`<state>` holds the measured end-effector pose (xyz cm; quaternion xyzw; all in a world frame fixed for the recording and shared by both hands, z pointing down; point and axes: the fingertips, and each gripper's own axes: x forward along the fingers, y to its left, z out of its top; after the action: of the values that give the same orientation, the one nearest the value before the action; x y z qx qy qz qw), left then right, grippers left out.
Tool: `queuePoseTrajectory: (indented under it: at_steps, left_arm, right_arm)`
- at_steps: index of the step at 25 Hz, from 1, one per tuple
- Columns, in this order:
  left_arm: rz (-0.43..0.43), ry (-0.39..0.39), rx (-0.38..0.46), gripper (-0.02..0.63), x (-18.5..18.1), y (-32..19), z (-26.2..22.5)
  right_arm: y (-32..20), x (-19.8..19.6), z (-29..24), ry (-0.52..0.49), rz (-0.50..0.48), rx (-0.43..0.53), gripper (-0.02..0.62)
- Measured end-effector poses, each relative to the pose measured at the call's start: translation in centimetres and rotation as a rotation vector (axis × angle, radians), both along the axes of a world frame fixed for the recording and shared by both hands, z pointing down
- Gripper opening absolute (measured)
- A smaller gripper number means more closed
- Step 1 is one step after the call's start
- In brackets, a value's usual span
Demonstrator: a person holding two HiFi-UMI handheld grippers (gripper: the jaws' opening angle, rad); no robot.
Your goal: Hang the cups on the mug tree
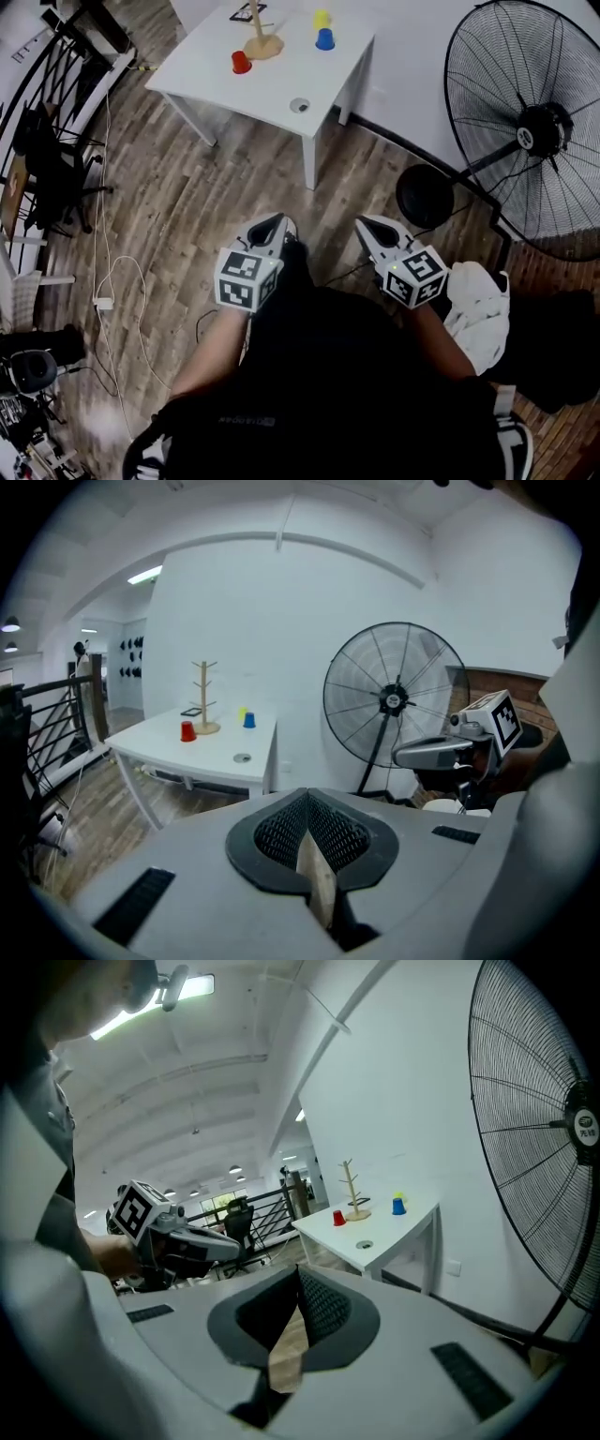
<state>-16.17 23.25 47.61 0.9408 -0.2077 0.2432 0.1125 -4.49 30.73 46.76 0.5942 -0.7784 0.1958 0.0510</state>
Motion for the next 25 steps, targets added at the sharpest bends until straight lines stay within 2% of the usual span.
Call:
queuePoseTrajectory:
  at_steps: [14,20,25]
  left_arm:
    - [0.098,0.014,0.043,0.015,7.8,-24.7,-3.1]
    - [0.152,0.016,0.053,0.015,9.4,-31.1,-2.9]
    - [0.136,0.036,0.05,0.015,10.3,-35.6,-2.8]
  right_arm:
    - [-22.3,6.3,-1.9,0.06,0.071,-0.057,0.006]
    - [-28.7,7.4,-2.2,0.081,0.094,-0.076,0.006]
    - [-32.7,8.4,-2.6,0.092,0.105,-0.053,0.006]
